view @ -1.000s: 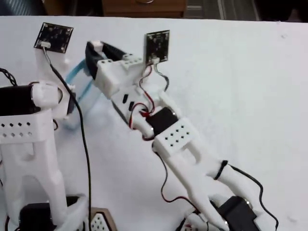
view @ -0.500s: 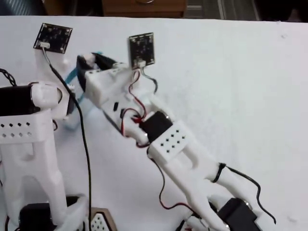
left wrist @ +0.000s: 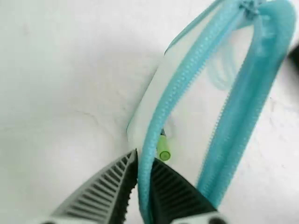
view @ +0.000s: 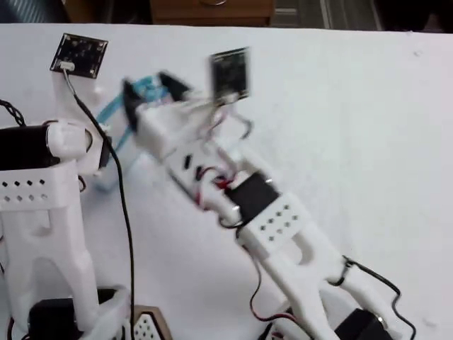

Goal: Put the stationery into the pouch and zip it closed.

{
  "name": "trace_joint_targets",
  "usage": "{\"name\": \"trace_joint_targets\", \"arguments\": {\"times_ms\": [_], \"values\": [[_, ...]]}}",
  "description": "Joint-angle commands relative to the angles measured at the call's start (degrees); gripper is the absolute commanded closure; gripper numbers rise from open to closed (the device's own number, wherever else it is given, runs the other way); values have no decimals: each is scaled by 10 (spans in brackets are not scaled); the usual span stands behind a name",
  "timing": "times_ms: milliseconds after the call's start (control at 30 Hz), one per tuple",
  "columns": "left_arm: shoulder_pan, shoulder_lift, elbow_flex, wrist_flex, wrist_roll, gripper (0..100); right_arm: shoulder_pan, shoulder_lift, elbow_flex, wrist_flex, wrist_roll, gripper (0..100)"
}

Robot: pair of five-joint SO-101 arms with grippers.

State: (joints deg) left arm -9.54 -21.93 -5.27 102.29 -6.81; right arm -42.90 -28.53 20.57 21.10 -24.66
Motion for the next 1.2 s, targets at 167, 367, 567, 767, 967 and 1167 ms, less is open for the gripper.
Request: {"name": "trace_joint_targets", "arguments": {"times_ms": [167, 367, 567, 767, 967, 1167], "values": [[-3, -1, -7, 0, 3, 977, 70, -63, -5, 89, -3, 772], [-3, -1, -7, 0, 3, 977, 65, 15, -3, 196, 52, 772], [-3, -1, -7, 0, 3, 977, 59, 144, 8, 244, 124, 772], [-3, -1, -7, 0, 3, 977, 32, 227, 7, 184, 124, 772], [-15, -1, -7, 0, 3, 977, -3, 219, 5, 176, 92, 772], [-19, -1, -7, 0, 3, 977, 18, 257, 5, 173, 121, 772]]}}
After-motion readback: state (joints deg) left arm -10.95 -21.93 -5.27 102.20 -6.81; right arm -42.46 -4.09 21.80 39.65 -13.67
